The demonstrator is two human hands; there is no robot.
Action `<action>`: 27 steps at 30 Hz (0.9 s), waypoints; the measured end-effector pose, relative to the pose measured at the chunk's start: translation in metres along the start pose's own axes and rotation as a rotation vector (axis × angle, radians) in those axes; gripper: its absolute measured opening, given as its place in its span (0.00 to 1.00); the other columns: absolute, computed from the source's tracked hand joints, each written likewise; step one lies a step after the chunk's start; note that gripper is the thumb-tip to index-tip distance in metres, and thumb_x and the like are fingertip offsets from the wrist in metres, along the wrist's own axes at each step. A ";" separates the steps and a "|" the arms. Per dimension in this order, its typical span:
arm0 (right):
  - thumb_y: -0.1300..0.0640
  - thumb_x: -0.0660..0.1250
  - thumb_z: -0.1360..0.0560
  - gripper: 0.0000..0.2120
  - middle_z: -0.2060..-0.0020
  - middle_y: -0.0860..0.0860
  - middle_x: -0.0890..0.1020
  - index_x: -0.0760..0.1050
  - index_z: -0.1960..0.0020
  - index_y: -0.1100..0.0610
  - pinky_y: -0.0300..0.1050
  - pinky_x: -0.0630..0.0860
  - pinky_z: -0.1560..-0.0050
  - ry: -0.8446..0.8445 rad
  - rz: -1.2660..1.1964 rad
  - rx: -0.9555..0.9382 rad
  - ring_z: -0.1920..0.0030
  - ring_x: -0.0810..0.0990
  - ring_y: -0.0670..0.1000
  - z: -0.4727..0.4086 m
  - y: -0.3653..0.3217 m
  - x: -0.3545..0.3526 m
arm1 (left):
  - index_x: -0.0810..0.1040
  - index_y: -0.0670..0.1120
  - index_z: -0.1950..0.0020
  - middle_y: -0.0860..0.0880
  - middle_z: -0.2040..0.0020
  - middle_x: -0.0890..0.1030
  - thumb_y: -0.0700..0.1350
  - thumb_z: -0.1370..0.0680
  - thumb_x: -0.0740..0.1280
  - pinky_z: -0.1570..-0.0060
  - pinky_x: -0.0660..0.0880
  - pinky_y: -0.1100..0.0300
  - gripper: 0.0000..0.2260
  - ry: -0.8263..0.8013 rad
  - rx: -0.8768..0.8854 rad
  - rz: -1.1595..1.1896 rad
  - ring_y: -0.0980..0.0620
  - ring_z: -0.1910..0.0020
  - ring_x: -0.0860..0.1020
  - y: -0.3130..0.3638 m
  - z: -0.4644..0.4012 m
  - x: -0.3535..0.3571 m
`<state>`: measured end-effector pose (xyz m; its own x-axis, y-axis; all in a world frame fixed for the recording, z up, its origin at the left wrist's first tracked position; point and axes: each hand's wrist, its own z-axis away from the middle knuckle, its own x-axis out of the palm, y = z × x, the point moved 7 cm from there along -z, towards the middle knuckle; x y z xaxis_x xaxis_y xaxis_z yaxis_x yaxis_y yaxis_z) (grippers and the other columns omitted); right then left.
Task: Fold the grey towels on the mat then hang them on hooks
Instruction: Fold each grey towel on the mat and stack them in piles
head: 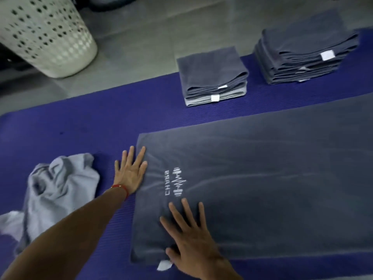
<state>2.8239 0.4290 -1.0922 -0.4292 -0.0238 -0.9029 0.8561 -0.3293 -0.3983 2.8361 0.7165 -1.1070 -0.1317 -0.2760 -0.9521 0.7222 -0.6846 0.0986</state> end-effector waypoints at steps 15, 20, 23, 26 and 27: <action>0.40 0.78 0.39 0.15 0.45 0.48 0.80 0.82 0.58 0.46 0.79 0.71 0.40 0.057 -0.027 0.036 0.36 0.77 0.59 -0.028 -0.091 0.012 | 0.51 0.64 0.20 0.53 0.17 0.51 0.58 0.16 0.53 0.26 0.52 0.33 0.24 -0.019 0.147 0.015 0.46 0.20 0.50 0.003 0.023 -0.013; 0.48 0.65 0.29 0.05 0.61 0.43 0.77 0.74 0.60 0.49 0.52 0.71 0.39 0.365 -0.408 0.138 0.54 0.78 0.45 -0.023 -0.057 -0.012 | 0.74 0.59 0.29 0.53 0.27 0.72 0.52 0.21 0.65 0.31 0.64 0.37 0.19 0.098 -0.075 0.304 0.43 0.30 0.68 0.019 -0.028 -0.050; 0.49 0.68 0.26 0.05 0.62 0.41 0.79 0.75 0.58 0.49 0.35 0.72 0.55 0.346 -0.700 0.368 0.60 0.77 0.42 -0.010 -0.011 -0.029 | 0.85 0.50 0.45 0.46 0.41 0.83 0.44 0.21 0.67 0.36 0.75 0.52 0.08 0.076 -0.124 0.542 0.44 0.41 0.81 0.021 -0.061 -0.062; 0.51 0.71 0.27 0.07 0.65 0.43 0.83 0.76 0.60 0.51 0.39 0.76 0.58 0.267 -0.831 0.588 0.62 0.81 0.42 0.010 0.043 -0.045 | 0.83 0.50 0.61 0.40 0.50 0.85 0.37 0.21 0.65 0.52 0.83 0.50 0.13 0.022 -0.200 0.658 0.48 0.63 0.81 0.024 -0.076 -0.070; 0.52 0.71 0.28 0.07 0.67 0.44 0.82 0.76 0.62 0.53 0.41 0.76 0.59 0.239 -0.829 0.620 0.64 0.80 0.41 0.017 0.061 -0.054 | 0.83 0.49 0.61 0.39 0.50 0.85 0.36 0.21 0.65 0.57 0.83 0.53 0.14 -0.008 -0.198 0.676 0.50 0.64 0.80 0.029 -0.078 -0.073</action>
<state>2.8941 0.3941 -1.0647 -0.6861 0.5925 -0.4221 -0.0031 -0.5826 -0.8127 2.9196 0.7697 -1.0570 0.3850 -0.6028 -0.6989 0.7574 -0.2263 0.6125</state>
